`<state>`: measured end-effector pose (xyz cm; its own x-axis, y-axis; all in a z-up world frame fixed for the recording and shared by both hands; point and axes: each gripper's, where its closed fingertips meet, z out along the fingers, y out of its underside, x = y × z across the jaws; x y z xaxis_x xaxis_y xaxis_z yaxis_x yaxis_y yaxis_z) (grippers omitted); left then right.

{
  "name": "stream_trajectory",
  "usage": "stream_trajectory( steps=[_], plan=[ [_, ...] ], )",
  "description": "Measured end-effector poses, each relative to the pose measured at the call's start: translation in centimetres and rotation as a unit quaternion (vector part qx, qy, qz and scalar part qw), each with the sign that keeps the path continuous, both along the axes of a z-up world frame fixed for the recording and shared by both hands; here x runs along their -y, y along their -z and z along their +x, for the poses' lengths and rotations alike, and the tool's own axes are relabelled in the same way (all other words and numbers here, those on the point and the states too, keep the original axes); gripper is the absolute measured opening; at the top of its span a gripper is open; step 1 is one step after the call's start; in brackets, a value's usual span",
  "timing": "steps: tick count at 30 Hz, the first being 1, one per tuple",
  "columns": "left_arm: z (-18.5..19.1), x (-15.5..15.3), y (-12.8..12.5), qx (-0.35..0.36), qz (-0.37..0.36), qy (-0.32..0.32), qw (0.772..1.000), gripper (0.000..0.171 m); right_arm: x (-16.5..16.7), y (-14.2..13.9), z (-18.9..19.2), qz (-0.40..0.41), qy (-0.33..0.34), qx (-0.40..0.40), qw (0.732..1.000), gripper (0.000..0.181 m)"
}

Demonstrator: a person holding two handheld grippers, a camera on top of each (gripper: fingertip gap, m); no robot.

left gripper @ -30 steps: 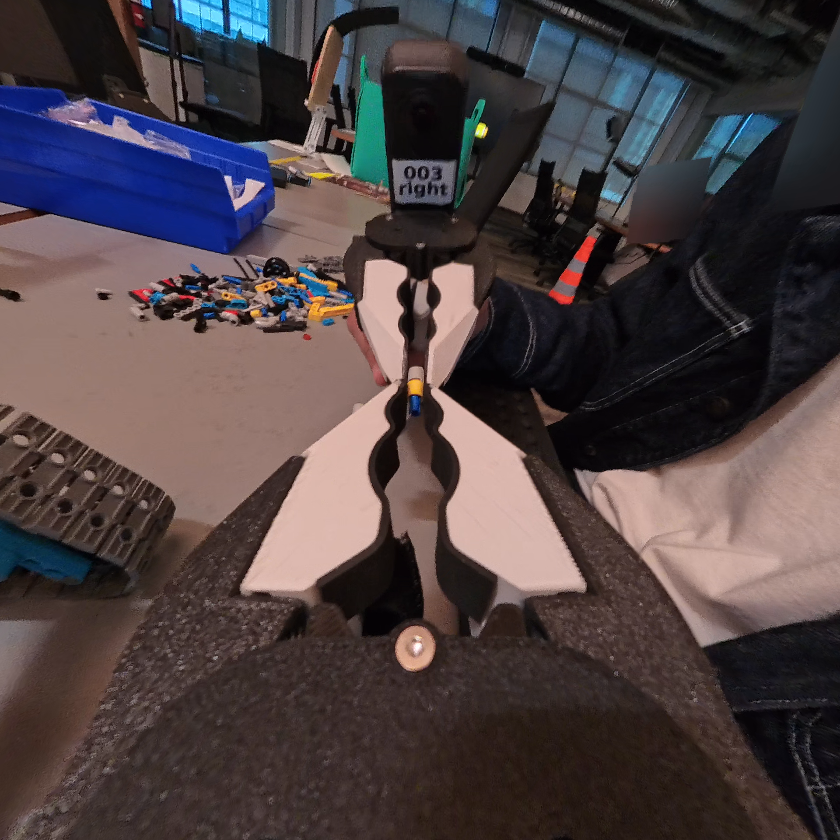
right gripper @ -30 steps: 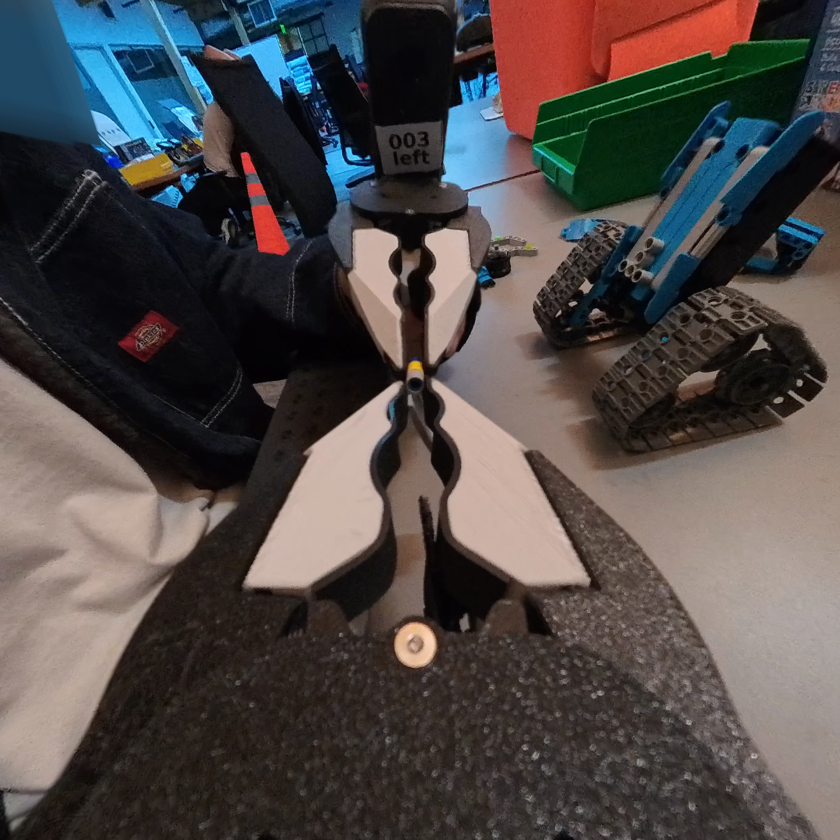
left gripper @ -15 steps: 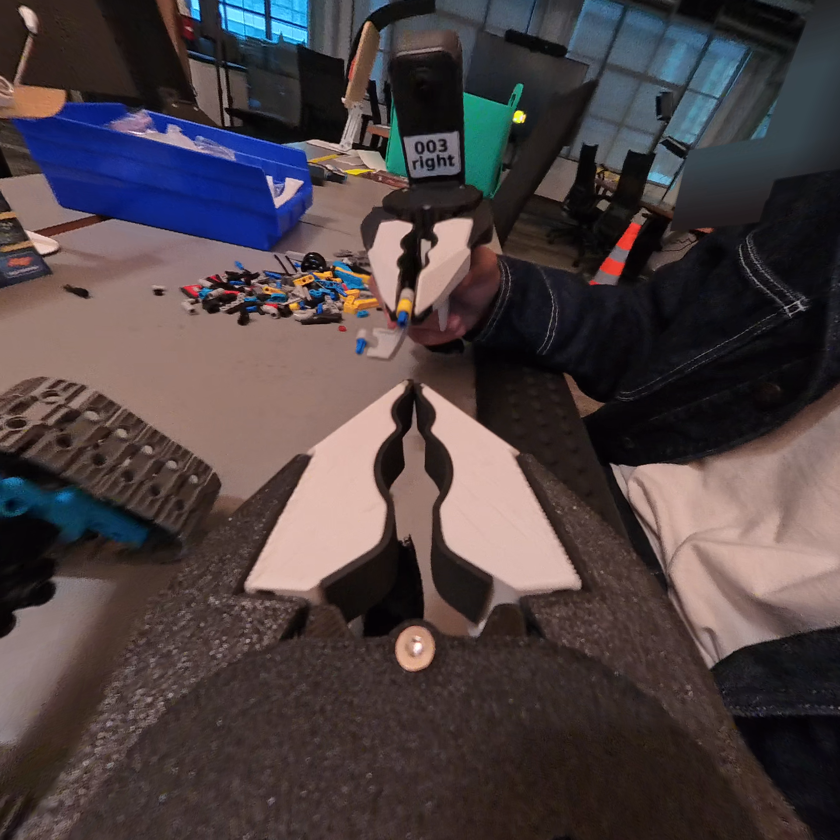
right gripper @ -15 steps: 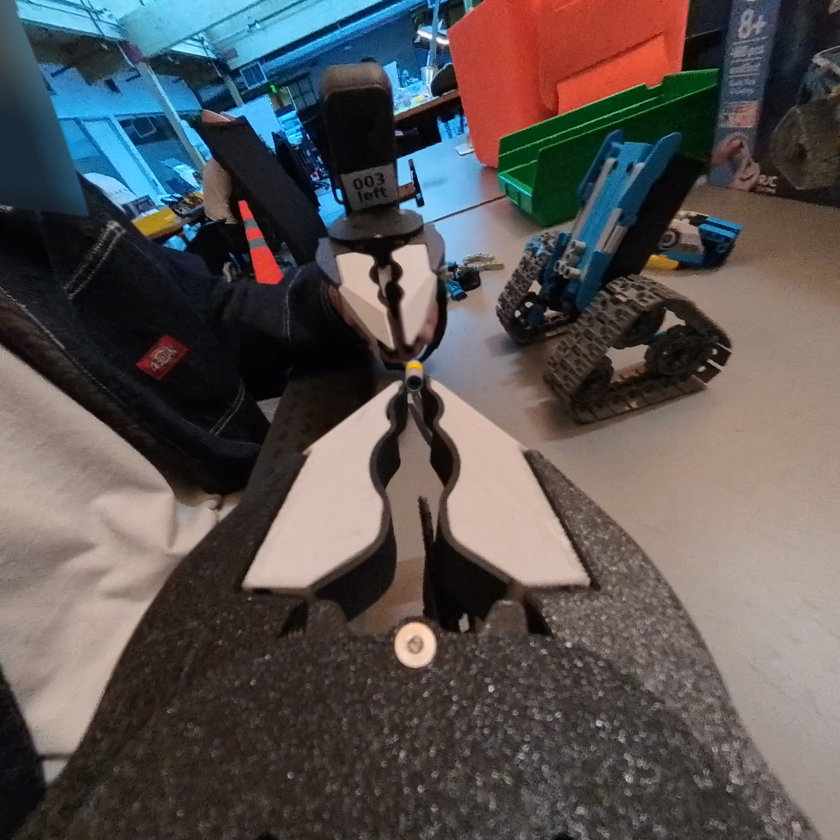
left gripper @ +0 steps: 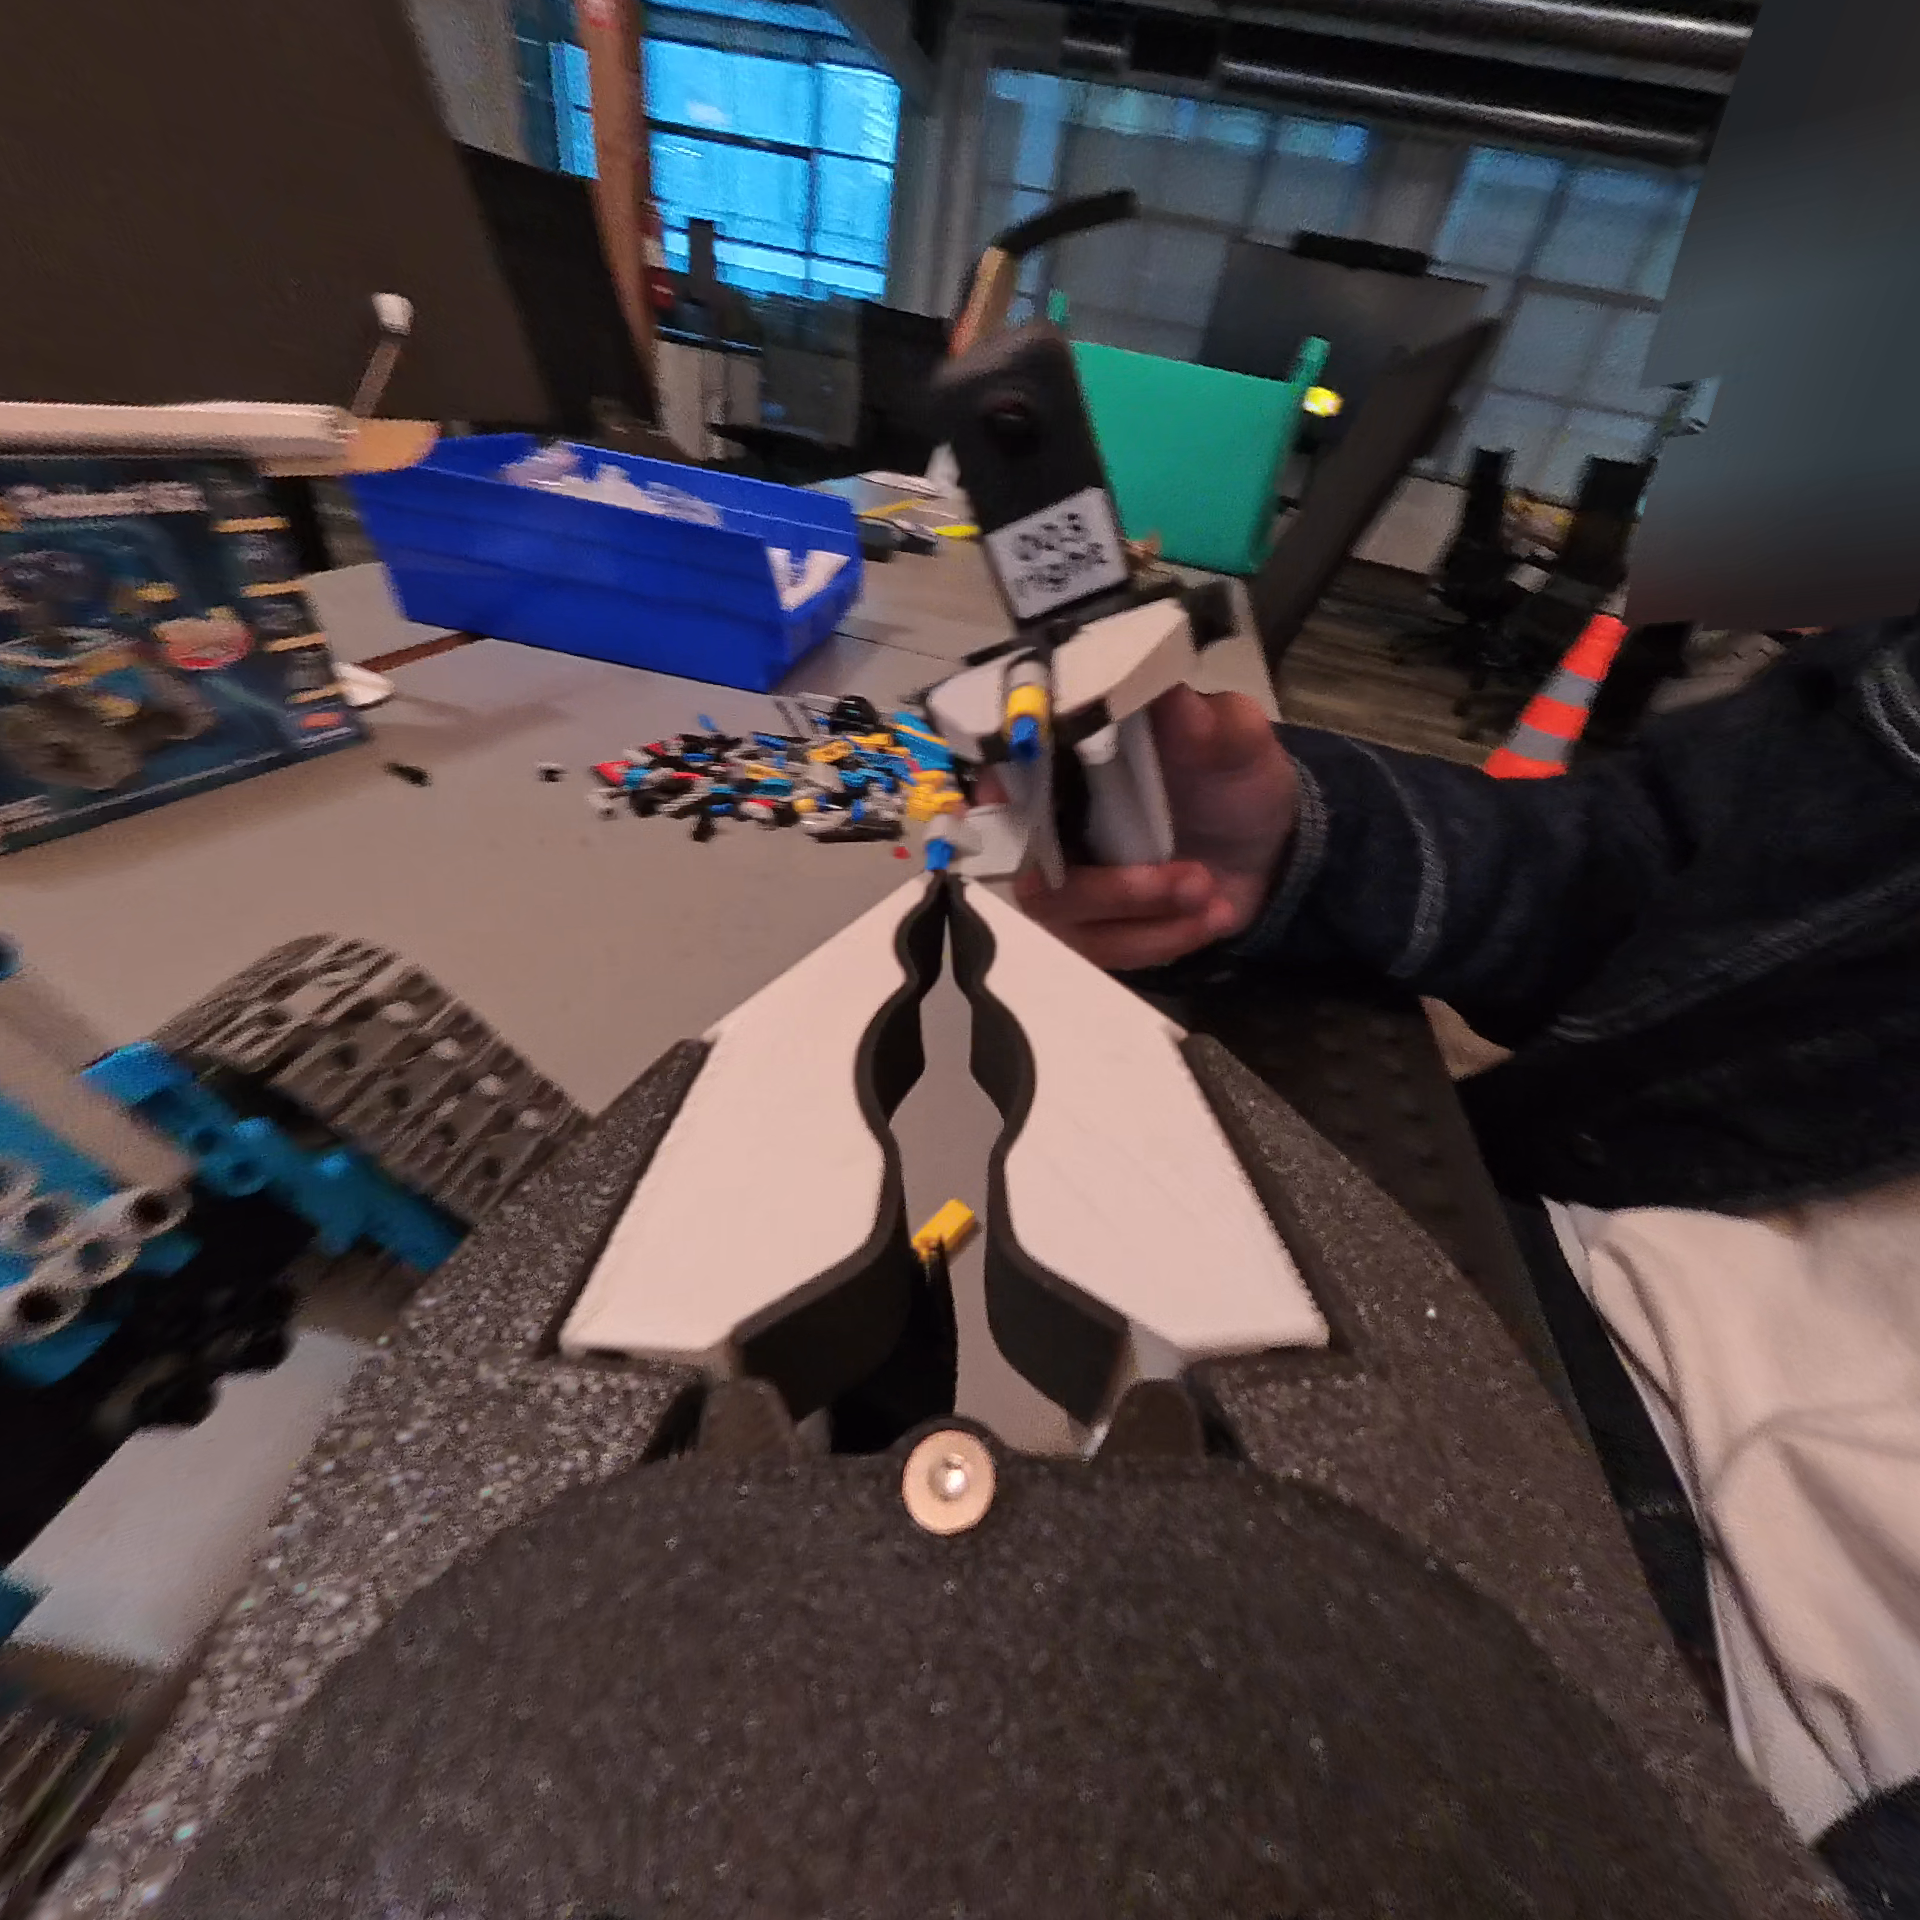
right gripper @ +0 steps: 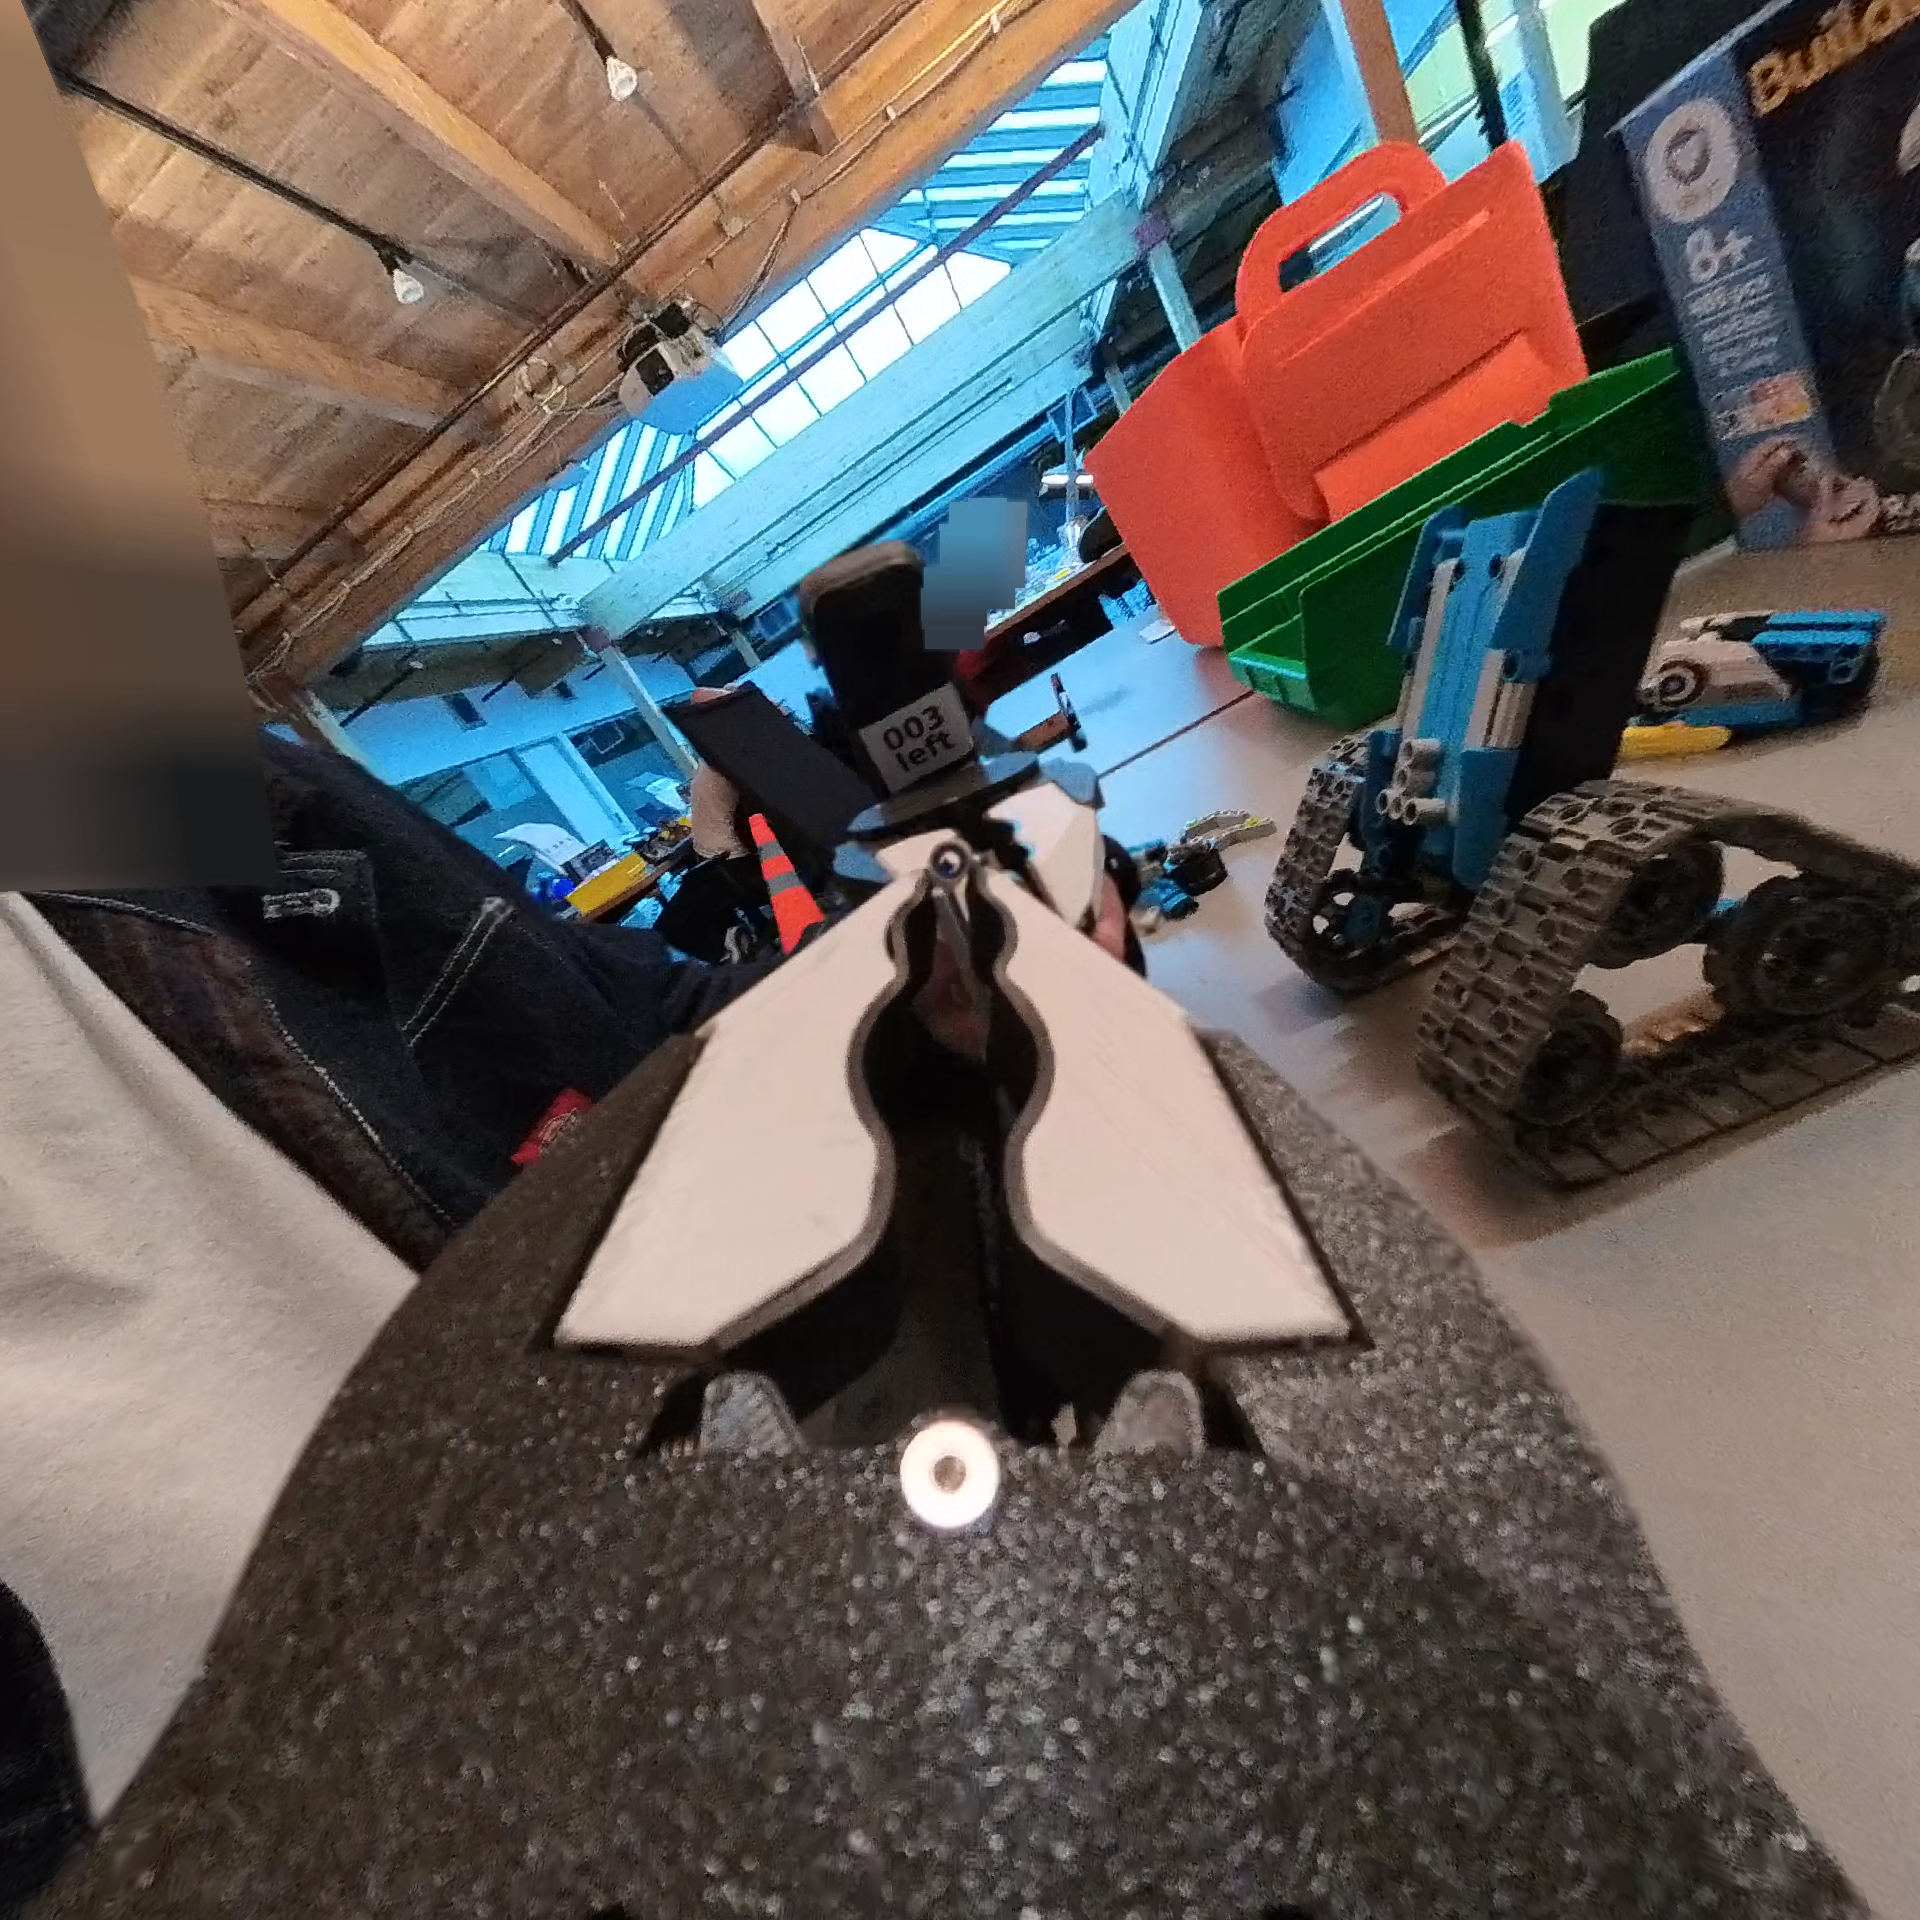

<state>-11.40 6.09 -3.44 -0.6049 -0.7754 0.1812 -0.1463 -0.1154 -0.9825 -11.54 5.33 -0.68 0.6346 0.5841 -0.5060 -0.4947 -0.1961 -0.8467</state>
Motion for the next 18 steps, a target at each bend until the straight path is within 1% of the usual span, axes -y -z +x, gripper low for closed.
stream_trajectory(
  steps=[1, 2, 3, 4, 5, 6, 8, 10, 11, 13, 14, 15, 17, 18],
  plan=[
    [-0.1, -0.2, 0.1, -0.014, -0.022, 0.007, 1.0, 0.0, 0.0, -0.4, 0.6, 0.011, 0.014, -0.006, 1.0, 0.004],
    [-0.4, 0.4, 0.3, -0.039, -0.053, 0.037, 0.997, 0.0, 0.0, -1.1, 1.0, 0.026, 0.023, -0.027, 0.999, 0.003],
    [-0.8, 1.8, 0.8, -0.073, -0.081, 0.087, 0.99, 0.0, -0.1, -1.9, 1.1, 0.042, 0.019, -0.058, 0.997, 0.004],
    [-1.2, 3.4, 1.2, -0.109, -0.096, 0.134, 0.98, 0.004, -0.2, -2.7, 0.6, 0.055, 0.001, -0.086, 0.995, 0.004],
    [-1.0, 4.6, 1.7, -0.133, -0.093, 0.149, 0.975, 0.02, -0.5, -3.2, -0.2, 0.062, -0.016, -0.103, 0.993, 0.004],
    [-0.3, 5.1, 1.9, -0.135, -0.084, 0.136, 0.978, 0.028, -0.8, -3.6, -0.8, 0.068, -0.027, -0.109, 0.991, 0.004],
    [1.8, 4.5, 1.4, -0.11, -0.085, 0.07, 0.988, 0.03, -1.7, -3.4, -1.3, 0.063, -0.025, -0.103, 0.992, 0.005],
    [2.7, 2.7, -0.8, -0.066, -0.132, 0.022, 0.989, 0.03, -2.9, -1.9, -0.6, 0.036, 0.028, -0.048, 0.998, 0.005],
    [2.7, 1.4, -1.8, -0.043, -0.156, 0.001, 0.987, 0.03, -2.7, -2.1, -0.1, 0.051, 0.052, -0.028, 0.997, 0.004],
    [1.8, -0.7, -3.4, -0.002, -0.204, -0.007, 0.979, 0.02, -2.4, -2.1, 1.2, 0.061, 0.097, 0.004, 0.993, 0.002],
    [1.3, -1.5, -4.0, 0.009, -0.234, -0.003, 0.972, 0.016, -2.3, -1.9, 1.5, 0.055, 0.105, 0.01, 0.993, 0.003],
    [1.0, -1.9, -4.3, 0.014, -0.255, 0.004, 0.967, 0.006, -2.1, -2.0, 1.3, 0.057, 0.097, 0.003, 0.994, 0.003],
    [0.8, -2.2, -4.5, 0.011, -0.274, 0.013, 0.961, 0.005, -2.1, -1.8, 1.1, 0.054, 0.092, 0.001, 0.994, 0.004],
    [0.8, -2.2, -4.4, 0.012, -0.268, 0.008, 0.963, 0.006, -2.2, -1.7, 1.1, 0.053, 0.095, 0.004, 0.994, 0.003]
  ],
)
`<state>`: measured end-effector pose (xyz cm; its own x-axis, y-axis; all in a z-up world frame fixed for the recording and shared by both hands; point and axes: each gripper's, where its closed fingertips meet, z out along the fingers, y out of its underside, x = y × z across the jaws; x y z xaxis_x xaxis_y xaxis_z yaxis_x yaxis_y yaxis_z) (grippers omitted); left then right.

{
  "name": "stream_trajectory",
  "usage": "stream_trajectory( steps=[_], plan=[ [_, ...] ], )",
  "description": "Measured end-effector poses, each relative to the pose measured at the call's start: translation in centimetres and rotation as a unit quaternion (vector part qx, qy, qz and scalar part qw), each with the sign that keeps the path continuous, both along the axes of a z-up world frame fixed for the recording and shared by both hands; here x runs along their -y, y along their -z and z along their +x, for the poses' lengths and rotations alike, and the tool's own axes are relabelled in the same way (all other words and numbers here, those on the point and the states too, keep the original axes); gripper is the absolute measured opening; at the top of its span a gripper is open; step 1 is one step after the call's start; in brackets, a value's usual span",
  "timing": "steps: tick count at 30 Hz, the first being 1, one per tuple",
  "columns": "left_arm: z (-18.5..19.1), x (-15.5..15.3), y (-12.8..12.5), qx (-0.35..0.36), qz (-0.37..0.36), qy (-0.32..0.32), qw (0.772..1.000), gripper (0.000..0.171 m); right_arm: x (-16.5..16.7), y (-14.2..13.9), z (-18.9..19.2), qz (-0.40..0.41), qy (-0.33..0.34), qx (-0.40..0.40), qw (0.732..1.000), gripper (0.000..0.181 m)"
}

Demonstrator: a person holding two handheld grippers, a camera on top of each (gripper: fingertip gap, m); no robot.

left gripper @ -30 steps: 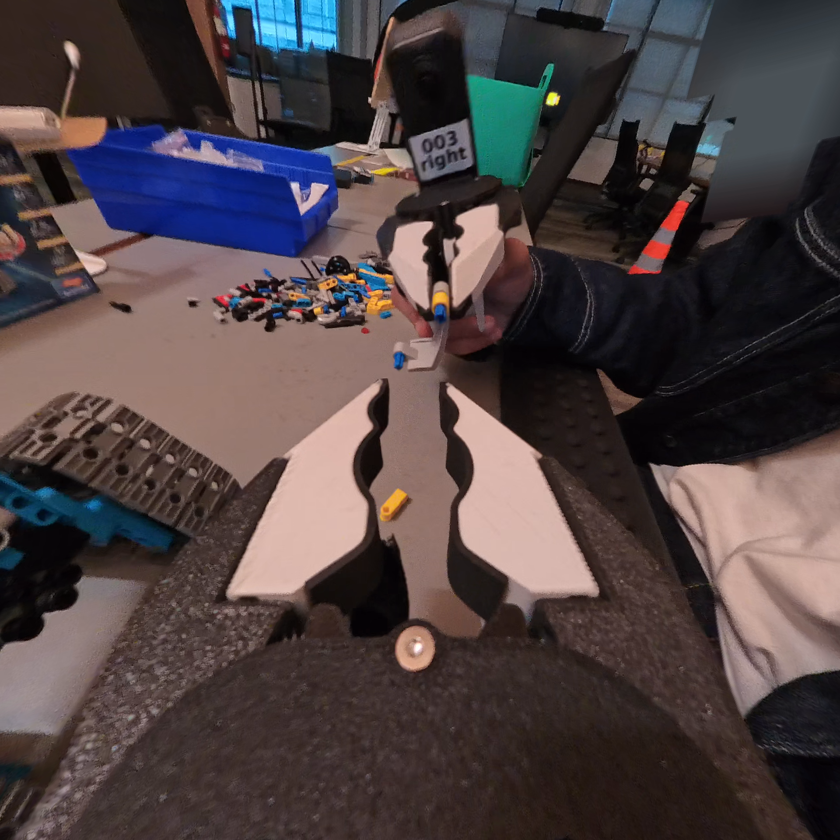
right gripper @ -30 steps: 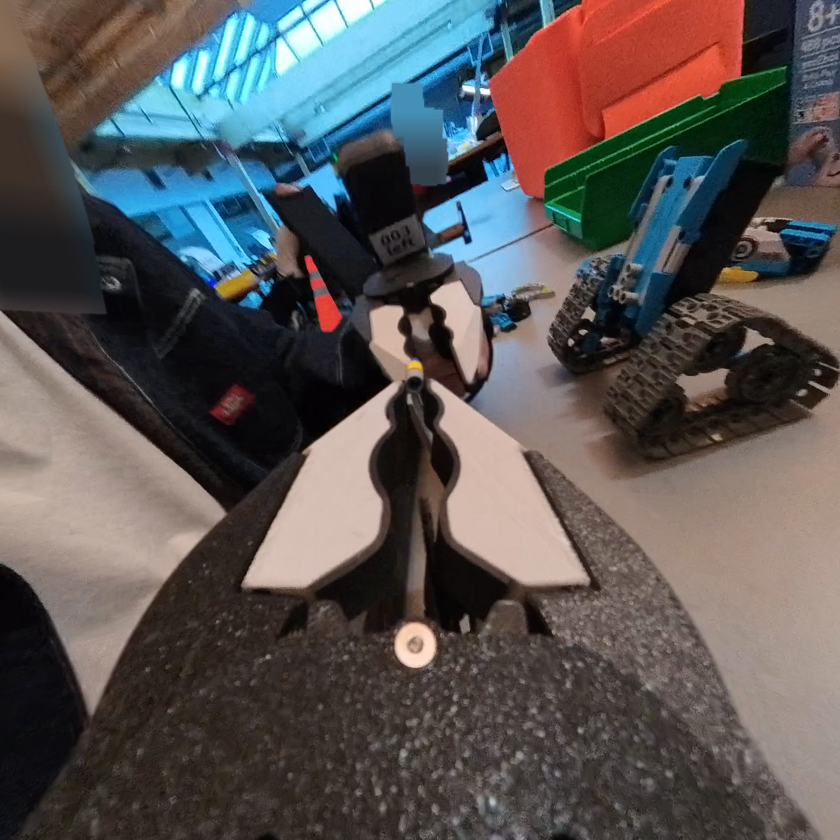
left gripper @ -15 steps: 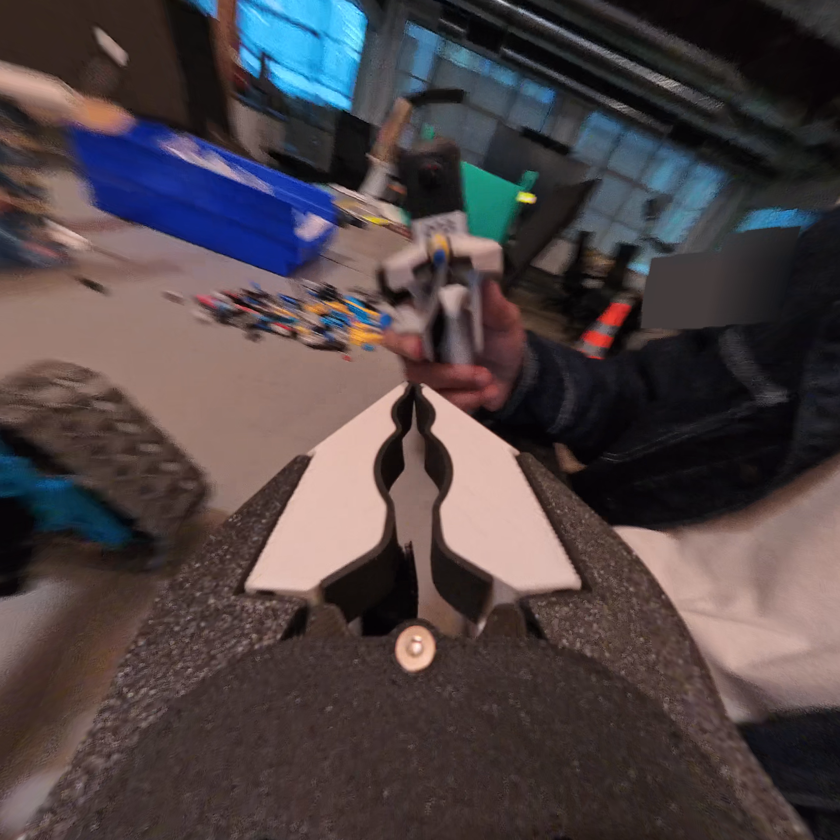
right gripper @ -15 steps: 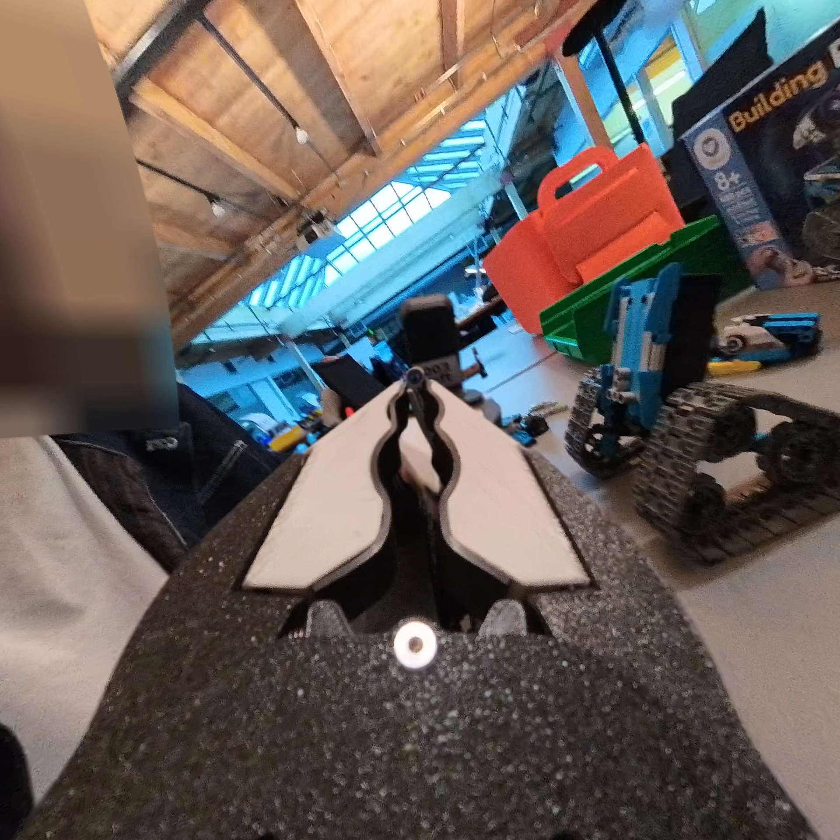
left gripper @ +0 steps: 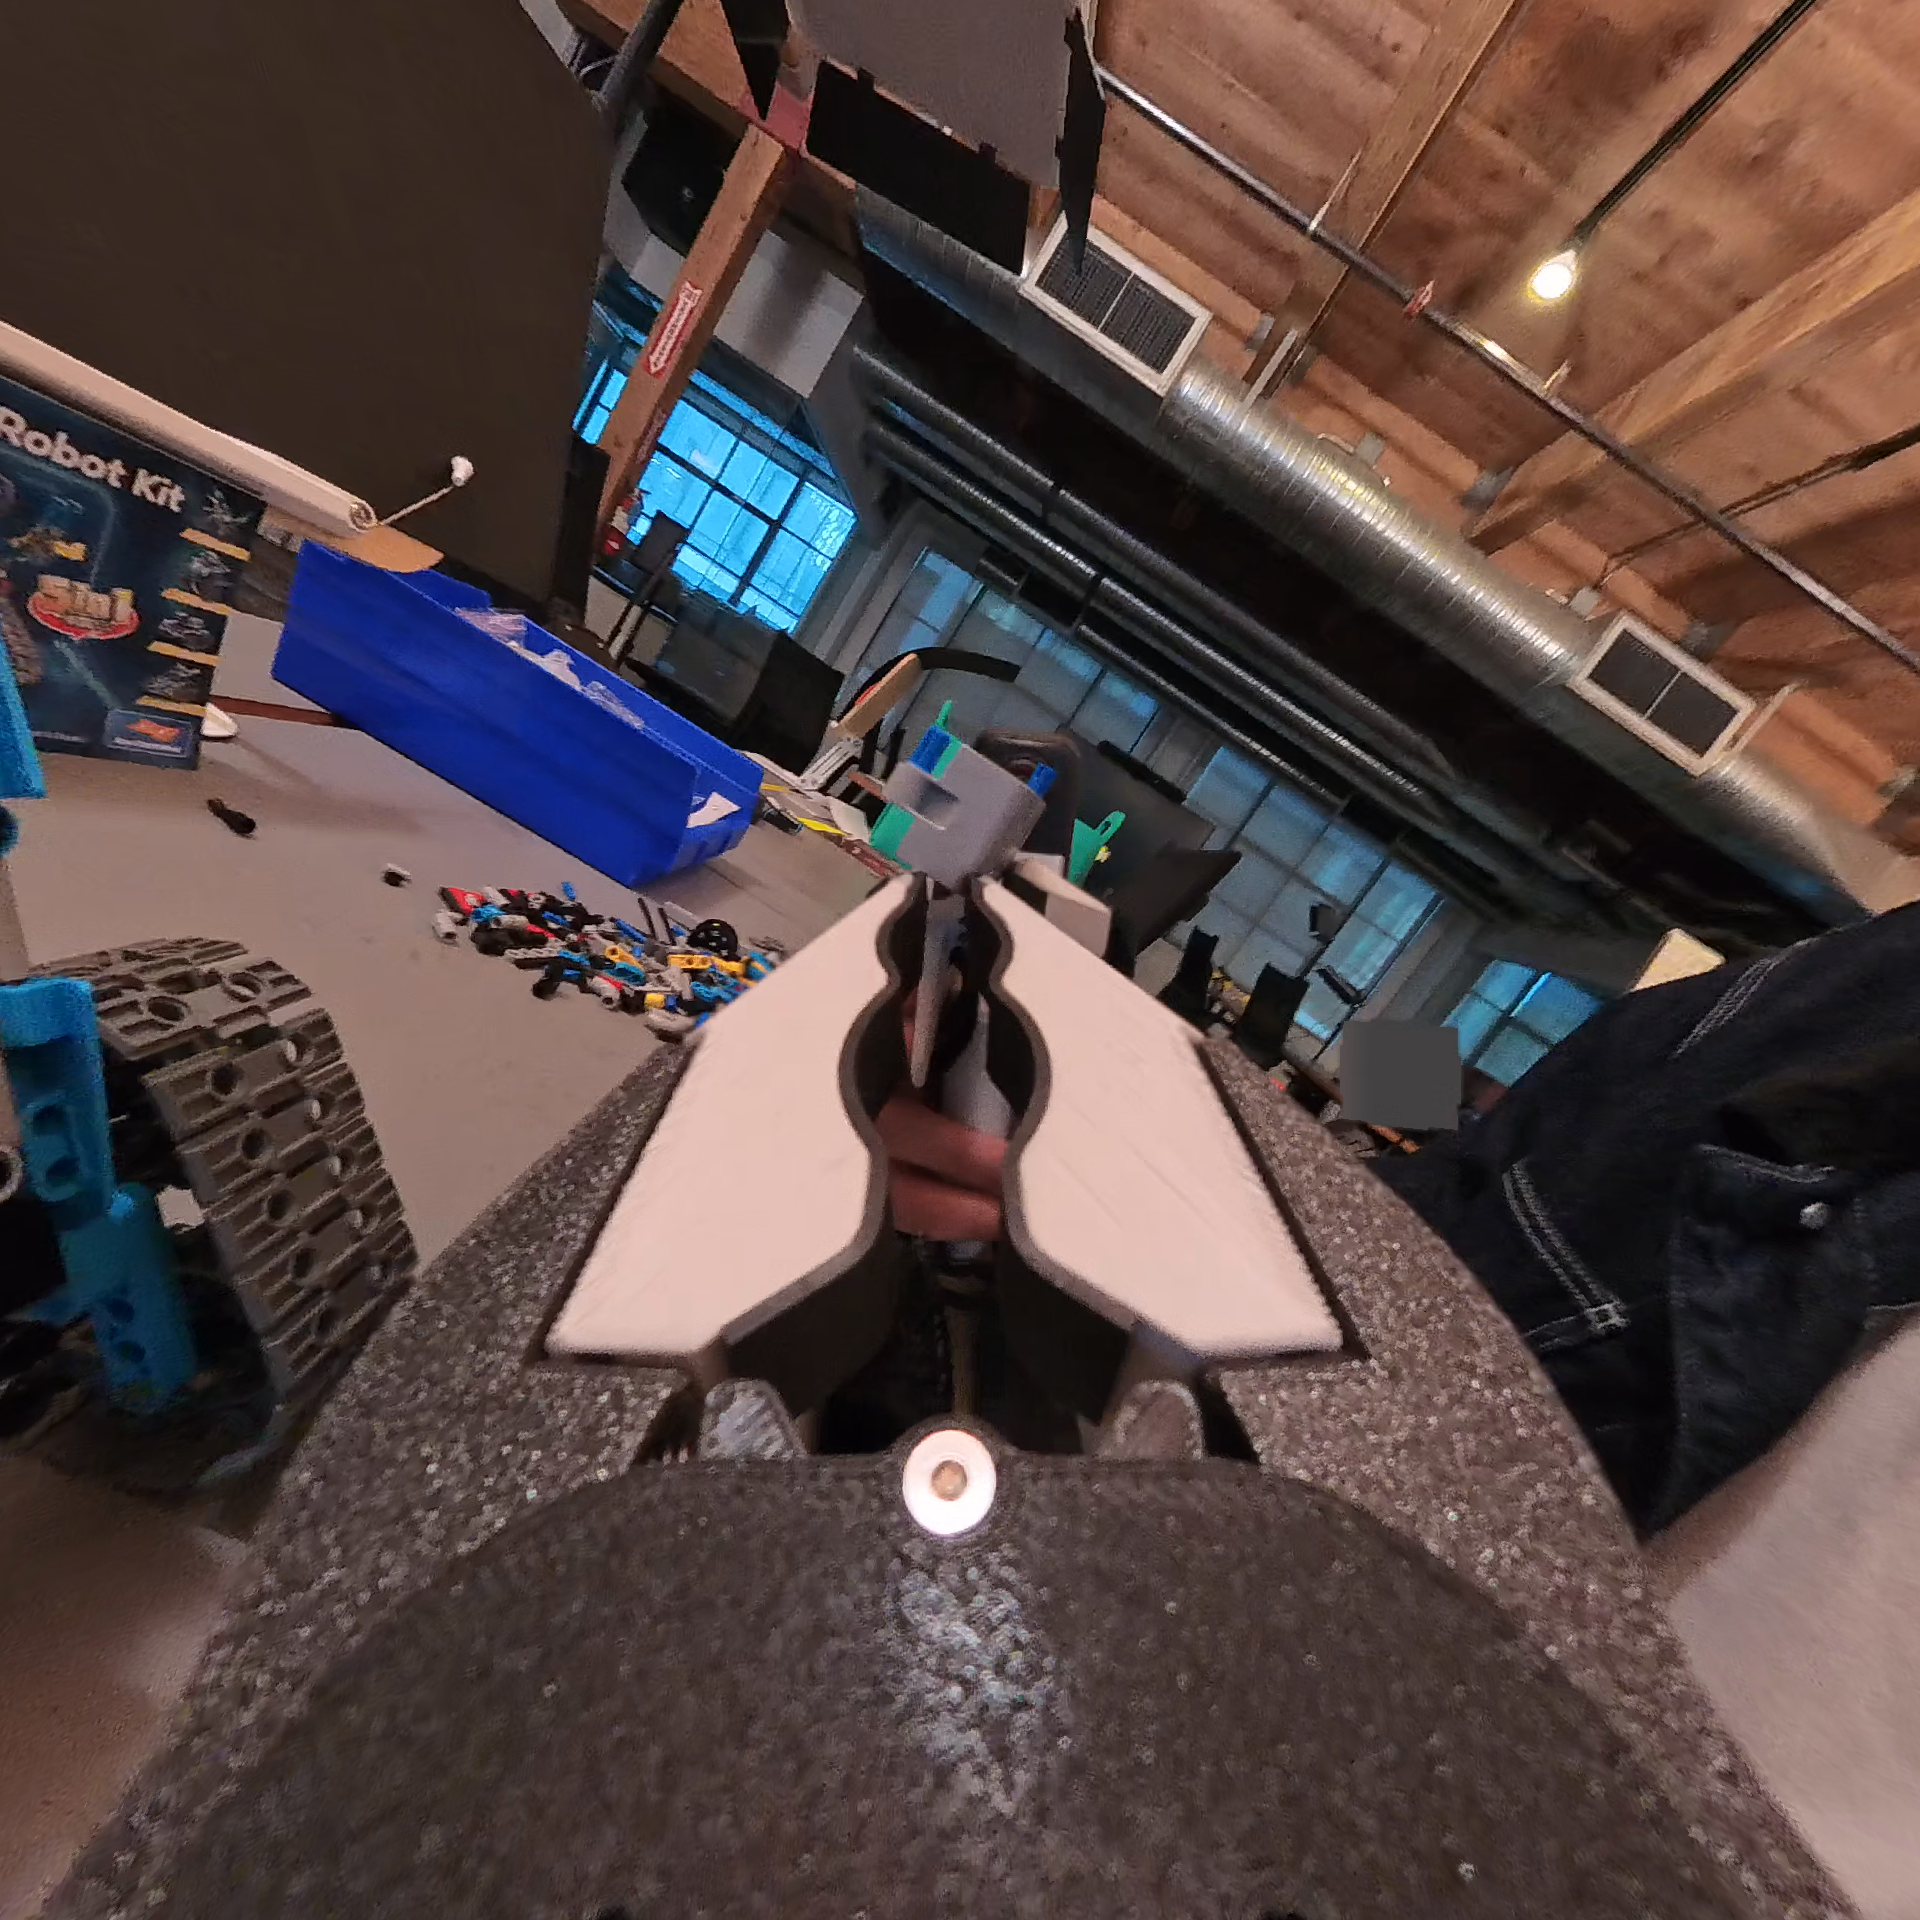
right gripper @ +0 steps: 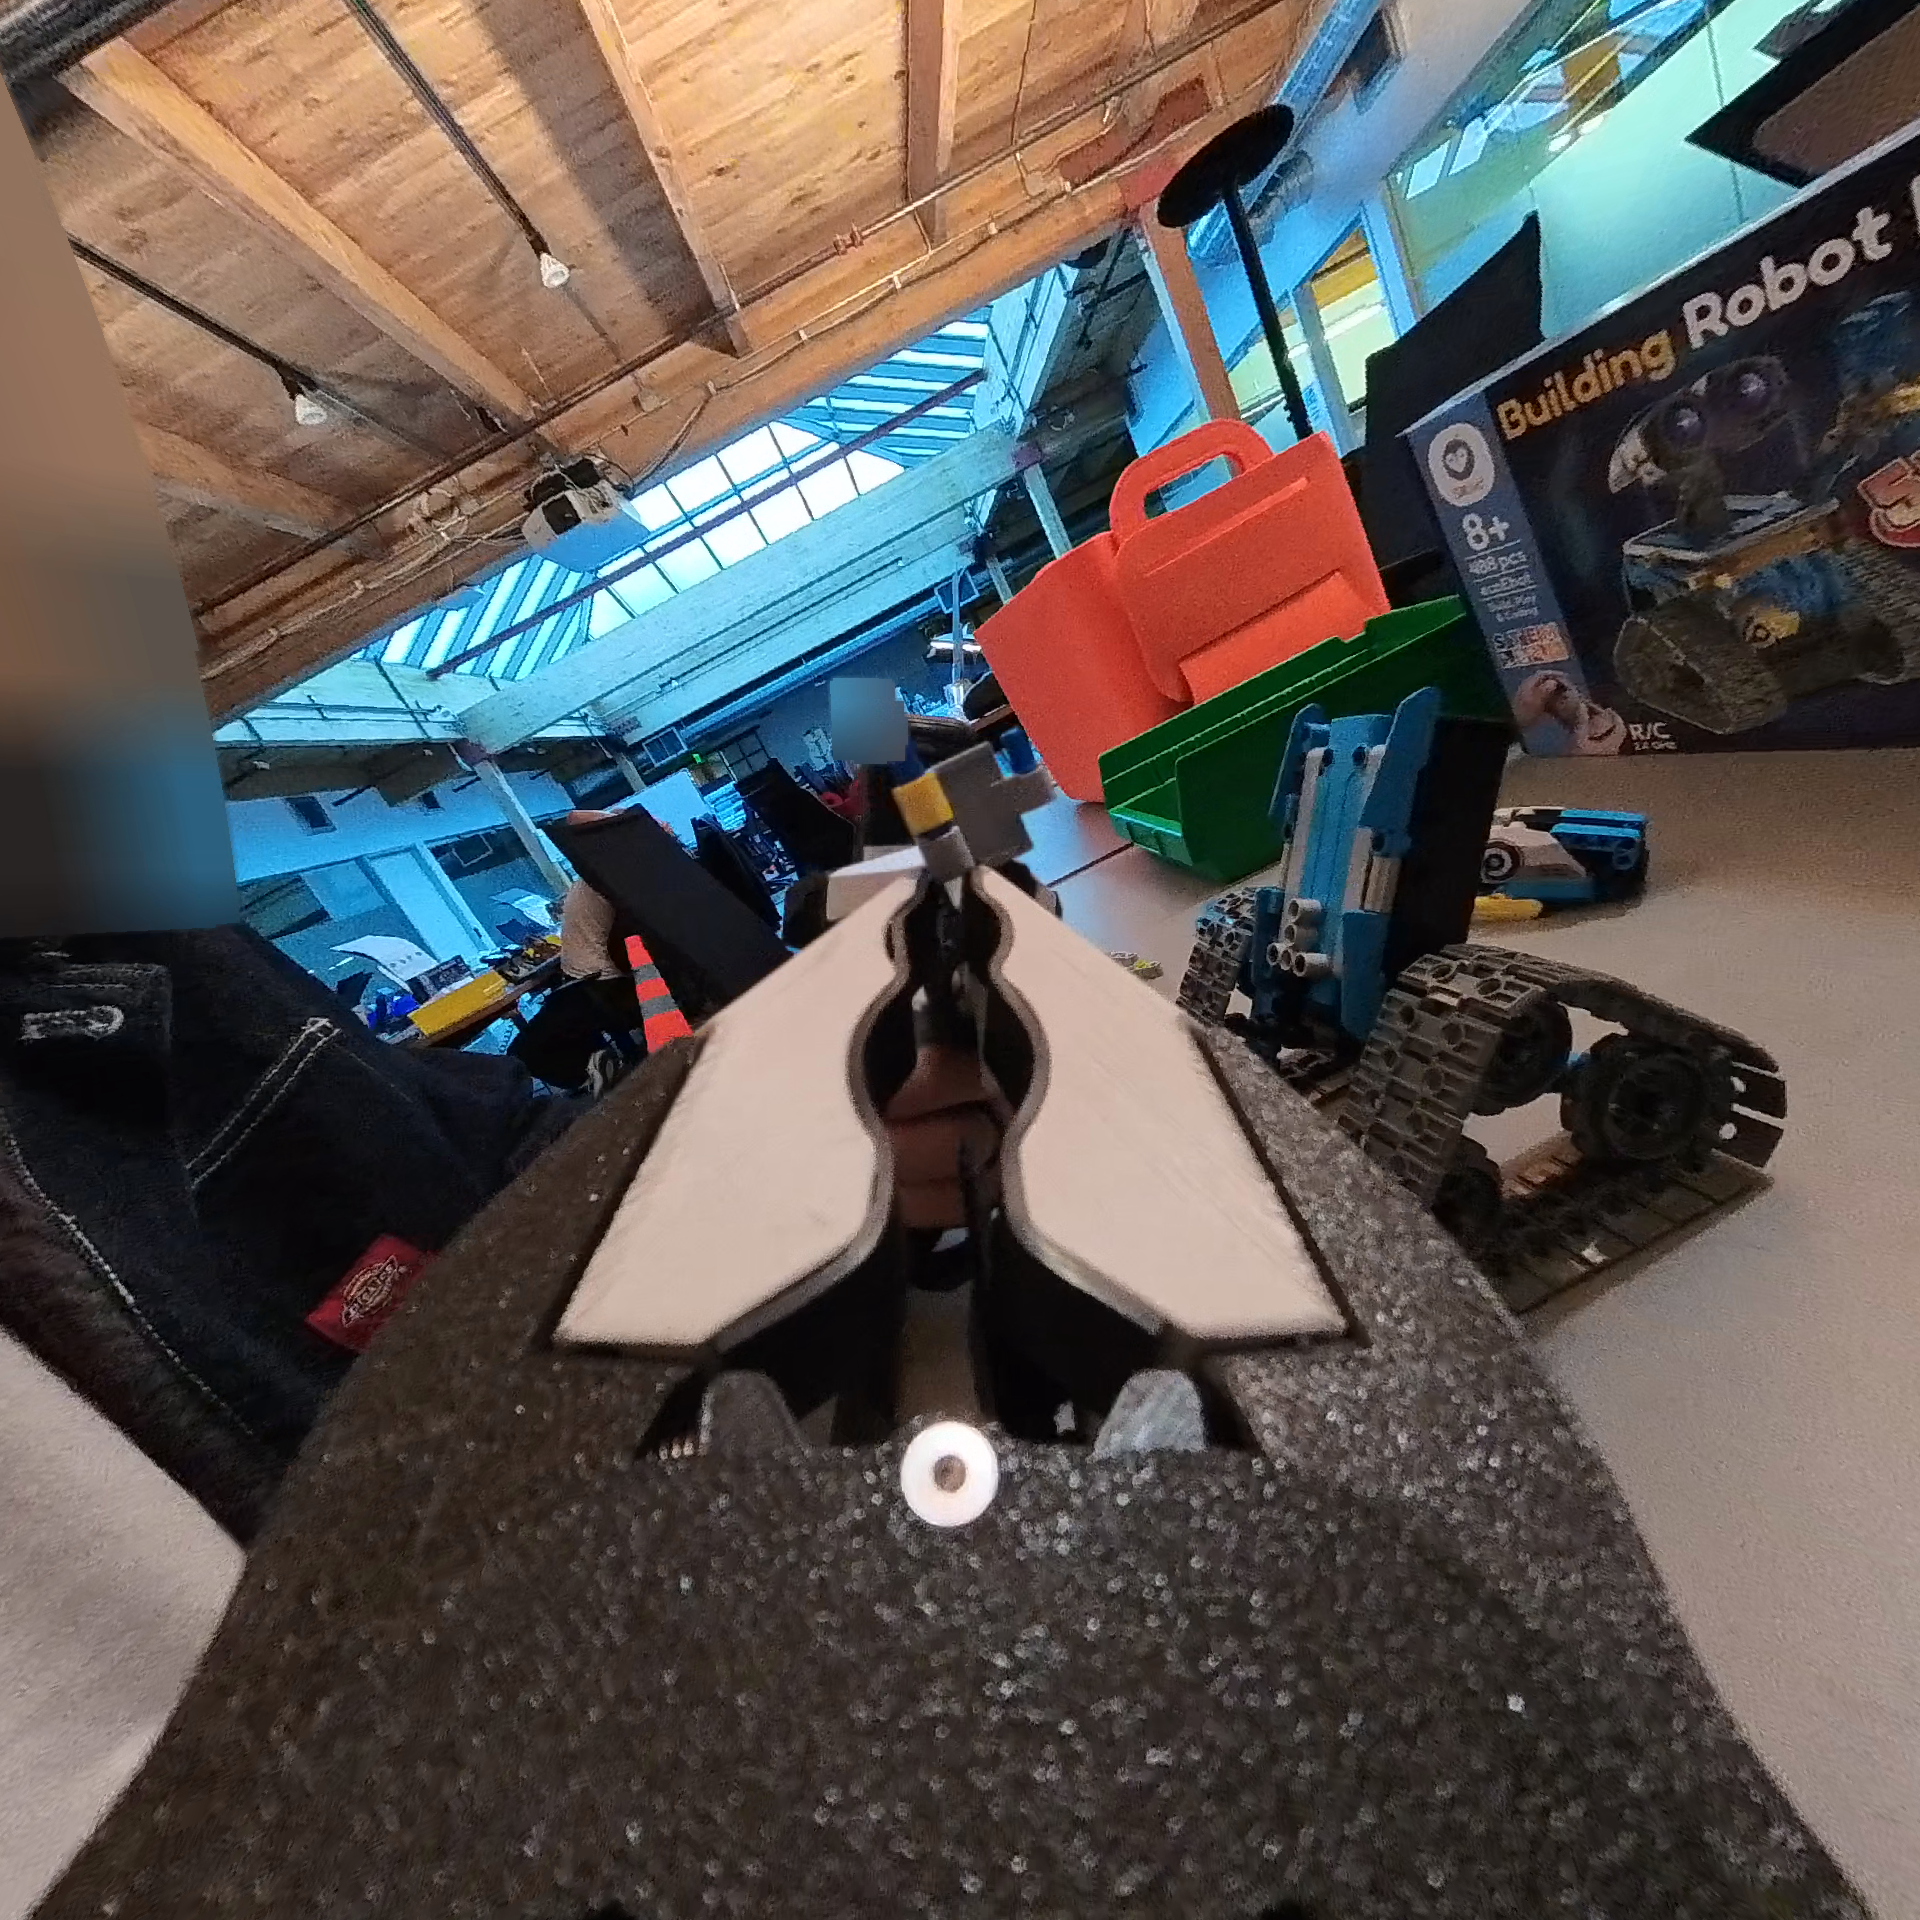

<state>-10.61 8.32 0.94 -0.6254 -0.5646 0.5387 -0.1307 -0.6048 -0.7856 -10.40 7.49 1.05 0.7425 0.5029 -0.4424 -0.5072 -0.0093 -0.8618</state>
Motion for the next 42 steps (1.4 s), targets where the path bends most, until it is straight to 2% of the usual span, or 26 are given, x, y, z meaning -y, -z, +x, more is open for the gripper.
stream_trajectory(
  steps=[3, 5, 7, 13, 15, 19, 22, 25, 31, 34, 37, 40, 42],
  plan=[
    [0.0, 0.5, 0.2, -0.002, 0.007, 0.004, 1.0, 0.012, 0.1, 0.0, 0.3, -0.003, -0.001, -0.011, 1.0, 0.002],
    [-0.1, 1.1, -0.1, -0.004, -0.025, 0.039, 0.999, 0.024, 0.2, -0.1, 0.1, 0.001, -0.008, -0.016, 1.0, 0.002],
    [-0.1, 1.4, -0.4, -0.007, -0.059, 0.062, 0.996, 0.029, 0.2, -0.3, -0.3, 0.006, -0.016, -0.022, 1.0, 0.001],
    [0.0, 0.6, -0.5, -0.019, -0.157, 0.11, 0.981, 0.017, -0.3, 0.4, -1.0, -0.012, -0.009, 0.02, 1.0, 0.001],
    [0.2, -1.0, -0.5, -0.017, -0.175, 0.081, 0.981, 0.012, -0.2, 0.8, -0.4, -0.024, -0.003, 0.027, 0.999, 0.016],
    [0.0, -1.8, 0.2, -0.037, -0.207, 0.101, 0.972, 0.01, -0.1, 0.5, 0.6, -0.031, -0.036, -0.055, 0.997, 0.027],
    [-0.4, -0.2, 0.0, -0.036, -0.193, 0.137, 0.971, 0.01, -0.2, 0.2, 0.3, -0.03, -0.075, -0.102, 0.991, 0.026],
    [-0.7, 0.6, -0.2, -0.032, -0.183, 0.155, 0.97, 0.009, 0.4, 0.0, -0.2, -0.028, -0.105, -0.11, 0.988, 0.006],
    [-1.1, 1.4, -0.3, -0.033, -0.181, 0.182, 0.966, 0.01, 0.6, -0.6, 0.1, -0.007, -0.079, -0.091, 0.993, 0.006],
    [-1.3, 1.4, -0.6, -0.028, -0.184, 0.192, 0.964, 0.009, 0.9, -0.6, -0.4, -0.01, -0.11, -0.105, 0.988, 0.006],
    [-1.7, 1.9, -0.8, -0.022, -0.179, 0.205, 0.962, 0.009, 1.2, -1.1, -0.5, 0.004, -0.108, -0.098, 0.989, 0.006],
    [-1.4, 1.6, -0.8, -0.023, -0.188, 0.191, 0.963, 0.01, 1.0, -0.9, -0.3, 0.008, -0.093, -0.094, 0.991, 0.005],
    [-0.5, 1.4, -0.5, -0.026, -0.153, 0.132, 0.979, 0.014, 0.5, -0.8, 0.5, 0.005, -0.059, -0.099, 0.993, 0.005]
  ],
)
